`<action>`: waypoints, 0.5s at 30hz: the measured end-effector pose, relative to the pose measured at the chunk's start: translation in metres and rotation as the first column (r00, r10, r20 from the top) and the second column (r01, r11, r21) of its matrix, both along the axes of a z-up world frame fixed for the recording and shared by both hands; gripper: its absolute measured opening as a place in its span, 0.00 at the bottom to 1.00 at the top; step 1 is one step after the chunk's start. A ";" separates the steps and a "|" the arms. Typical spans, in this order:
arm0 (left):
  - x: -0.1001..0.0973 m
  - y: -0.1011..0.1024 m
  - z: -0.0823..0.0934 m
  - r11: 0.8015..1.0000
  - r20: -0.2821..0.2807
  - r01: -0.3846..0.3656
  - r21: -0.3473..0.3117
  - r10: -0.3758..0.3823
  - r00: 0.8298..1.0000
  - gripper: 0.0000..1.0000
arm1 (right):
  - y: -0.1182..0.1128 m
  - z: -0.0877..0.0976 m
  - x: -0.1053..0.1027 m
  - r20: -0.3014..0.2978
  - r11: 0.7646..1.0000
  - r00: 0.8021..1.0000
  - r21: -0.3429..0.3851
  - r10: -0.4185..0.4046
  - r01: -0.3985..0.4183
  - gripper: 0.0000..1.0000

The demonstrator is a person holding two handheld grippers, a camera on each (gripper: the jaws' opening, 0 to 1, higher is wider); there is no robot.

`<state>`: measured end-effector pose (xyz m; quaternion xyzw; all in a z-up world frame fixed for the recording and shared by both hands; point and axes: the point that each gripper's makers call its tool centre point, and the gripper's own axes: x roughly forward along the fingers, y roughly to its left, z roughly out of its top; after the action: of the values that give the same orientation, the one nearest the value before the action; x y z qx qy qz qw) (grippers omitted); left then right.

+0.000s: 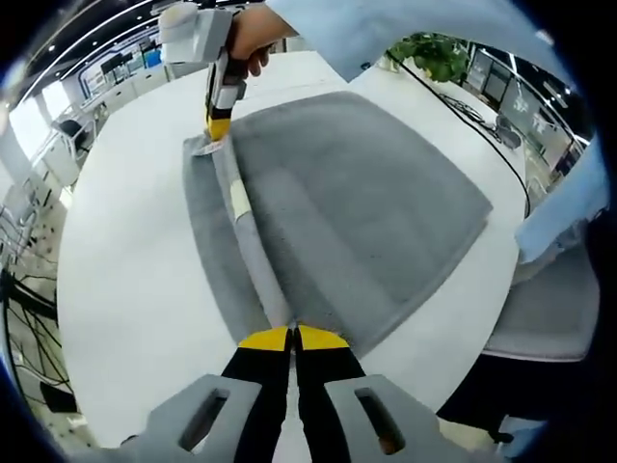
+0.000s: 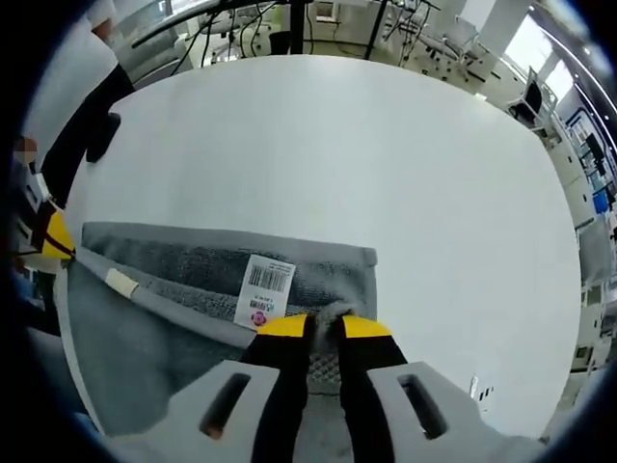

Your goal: Fold the towel on the table until its edges align and the towel forms a compact rectangular stack.

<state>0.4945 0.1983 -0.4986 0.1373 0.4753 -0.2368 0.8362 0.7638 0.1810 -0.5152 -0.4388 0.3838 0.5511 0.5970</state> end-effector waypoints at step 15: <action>-0.002 -0.002 -0.005 1.000 -0.019 0.004 0.008 -0.003 1.000 0.01 | 0.001 0.022 0.011 0.031 0.998 0.999 0.058 -0.010 0.008 0.16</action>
<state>0.4928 0.1967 -0.5038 0.1392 0.4839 -0.2376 0.8307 0.7752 0.1818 -0.4935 -0.4282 0.3602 0.5522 0.6181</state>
